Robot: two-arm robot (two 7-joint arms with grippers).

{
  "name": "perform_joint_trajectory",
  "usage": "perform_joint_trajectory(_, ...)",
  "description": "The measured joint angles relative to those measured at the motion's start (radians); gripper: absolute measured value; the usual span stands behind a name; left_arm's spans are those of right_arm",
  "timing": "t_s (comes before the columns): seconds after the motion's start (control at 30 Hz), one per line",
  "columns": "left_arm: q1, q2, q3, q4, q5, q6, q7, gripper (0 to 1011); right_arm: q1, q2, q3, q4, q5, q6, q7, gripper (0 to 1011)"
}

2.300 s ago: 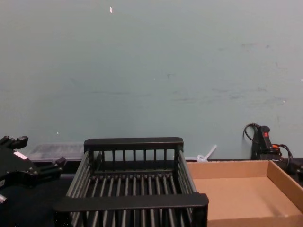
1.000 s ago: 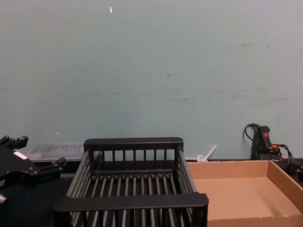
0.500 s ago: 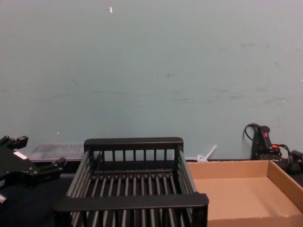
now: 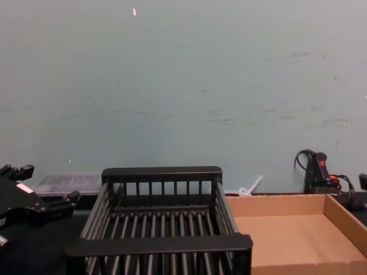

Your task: Pick up the white tape and place it into the black box , Pick up the silver tape and place it into the brown box.

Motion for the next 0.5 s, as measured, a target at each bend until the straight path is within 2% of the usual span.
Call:
perform_joint_trajectory(0.3, 0.0, 0.0, 0.0, 0.0, 0.0, 0.0, 0.0, 1001, -0.071, 0.048, 0.057, -0.098, 0.058, 0.087, 0.056, 1002)
perform_joint_trajectory(0.5, 0.0, 0.0, 0.0, 0.0, 0.0, 0.0, 0.0, 1001, -0.117, 0.068, 0.084, -0.139, 0.093, 0.147, 0.091, 1002)
